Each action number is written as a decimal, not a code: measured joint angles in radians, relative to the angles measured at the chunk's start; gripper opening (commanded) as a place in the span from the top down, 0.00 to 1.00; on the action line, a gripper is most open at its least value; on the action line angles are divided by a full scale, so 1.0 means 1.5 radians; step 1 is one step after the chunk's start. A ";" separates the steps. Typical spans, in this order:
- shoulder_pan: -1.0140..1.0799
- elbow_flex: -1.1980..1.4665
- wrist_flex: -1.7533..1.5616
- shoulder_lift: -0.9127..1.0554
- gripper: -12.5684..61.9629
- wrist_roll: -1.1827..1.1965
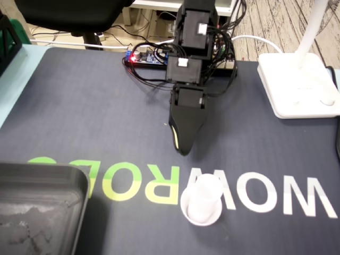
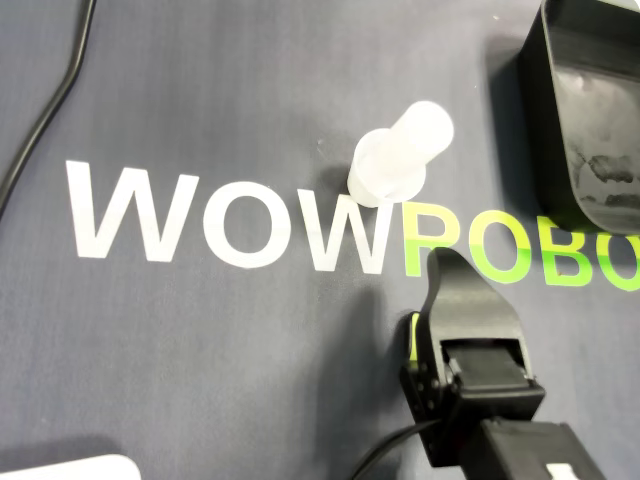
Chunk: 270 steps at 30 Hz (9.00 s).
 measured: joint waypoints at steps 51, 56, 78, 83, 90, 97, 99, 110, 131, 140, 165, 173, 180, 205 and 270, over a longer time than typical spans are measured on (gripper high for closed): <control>0.000 0.000 0.000 0.000 0.37 0.000; 0.001 0.000 0.001 0.000 0.37 0.000; 0.000 0.001 0.000 0.000 0.37 0.000; 0.000 0.001 0.000 0.000 0.37 0.000; -0.001 0.001 0.000 0.000 0.37 0.000; -0.034 0.001 -0.001 0.000 0.38 -0.002; -0.034 0.001 -0.002 0.000 0.38 -0.001; -0.038 -0.089 -0.001 0.000 0.39 -0.001; -0.034 -0.183 -0.299 -0.005 0.40 -0.632; -0.046 -0.182 -0.562 -0.156 0.40 -0.811; -0.058 -0.154 -0.851 -0.504 0.40 -0.886; -0.057 -0.173 -0.853 -0.563 0.40 -0.886; -0.062 -0.202 -0.853 -0.617 0.41 -0.886; -0.047 -0.239 -0.853 -0.685 0.54 -0.886; 0.080 -0.610 -0.241 -0.373 0.75 -0.571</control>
